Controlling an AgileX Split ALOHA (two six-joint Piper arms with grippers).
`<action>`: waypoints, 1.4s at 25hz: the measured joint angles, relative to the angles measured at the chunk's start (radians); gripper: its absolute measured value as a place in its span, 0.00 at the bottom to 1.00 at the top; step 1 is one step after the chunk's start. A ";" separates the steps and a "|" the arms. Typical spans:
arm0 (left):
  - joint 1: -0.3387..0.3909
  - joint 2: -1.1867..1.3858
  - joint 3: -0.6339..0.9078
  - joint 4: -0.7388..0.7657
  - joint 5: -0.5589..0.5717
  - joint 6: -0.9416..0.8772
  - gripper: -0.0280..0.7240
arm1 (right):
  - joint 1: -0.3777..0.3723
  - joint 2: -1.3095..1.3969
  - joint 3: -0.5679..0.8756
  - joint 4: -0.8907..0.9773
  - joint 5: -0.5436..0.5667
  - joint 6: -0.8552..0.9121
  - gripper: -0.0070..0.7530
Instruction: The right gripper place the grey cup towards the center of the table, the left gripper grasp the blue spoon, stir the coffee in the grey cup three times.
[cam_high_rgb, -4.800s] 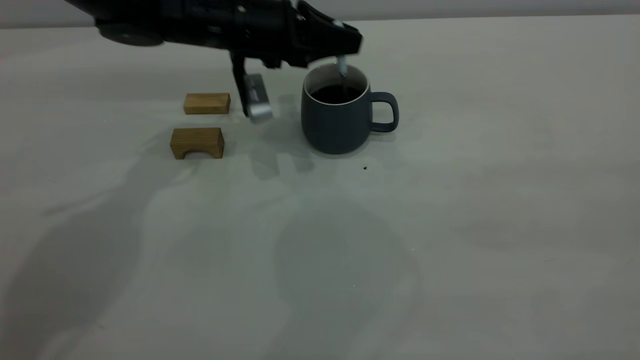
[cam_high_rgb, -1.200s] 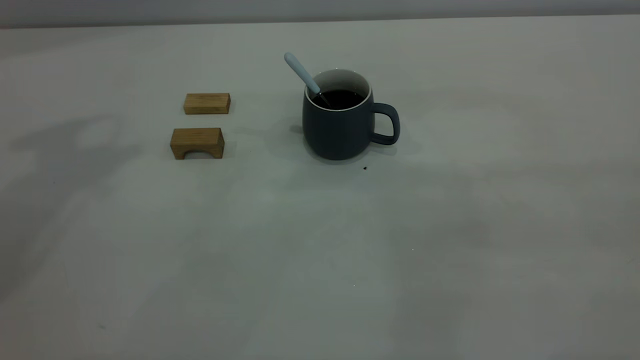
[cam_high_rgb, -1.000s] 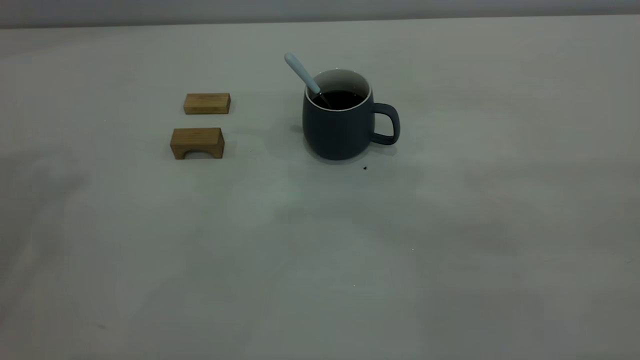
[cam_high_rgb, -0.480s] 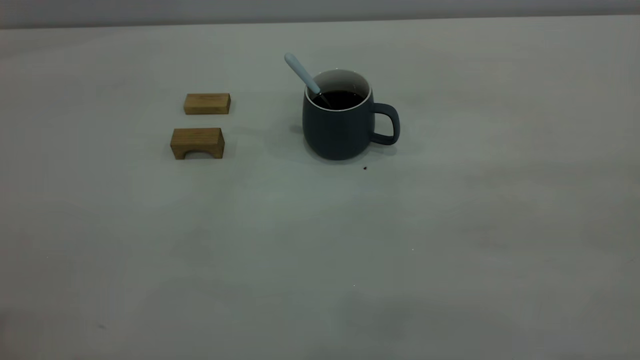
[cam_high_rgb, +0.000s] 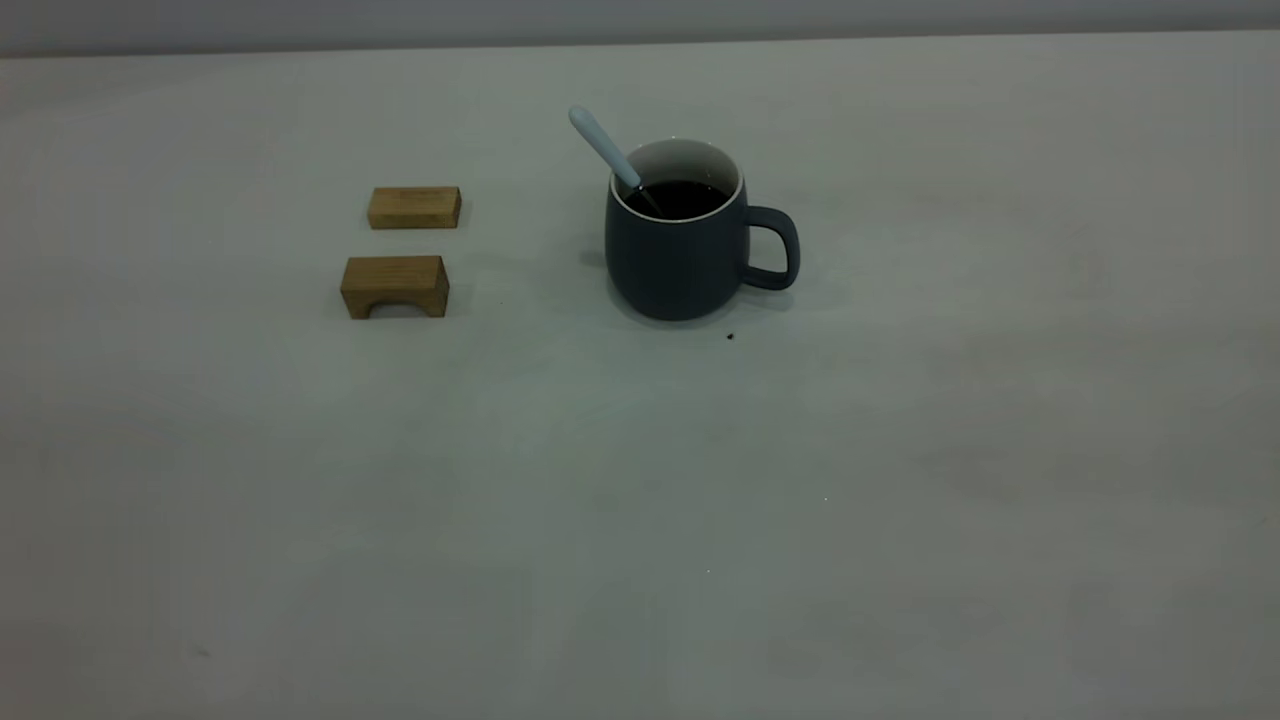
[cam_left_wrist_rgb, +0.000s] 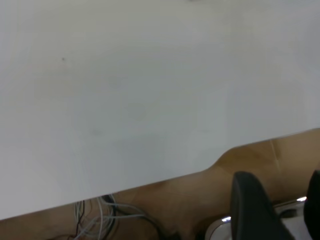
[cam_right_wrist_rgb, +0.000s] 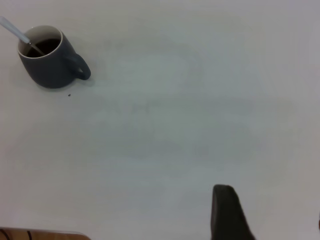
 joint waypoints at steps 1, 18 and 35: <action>0.000 -0.042 0.029 0.000 0.000 -0.001 0.48 | 0.000 0.000 0.000 0.000 0.000 0.000 0.63; 0.085 -0.378 0.122 0.000 -0.008 -0.001 0.48 | 0.000 0.000 0.000 0.000 0.000 0.000 0.63; 0.085 -0.378 0.122 0.000 -0.008 -0.001 0.48 | 0.000 0.000 0.000 0.000 0.000 0.000 0.63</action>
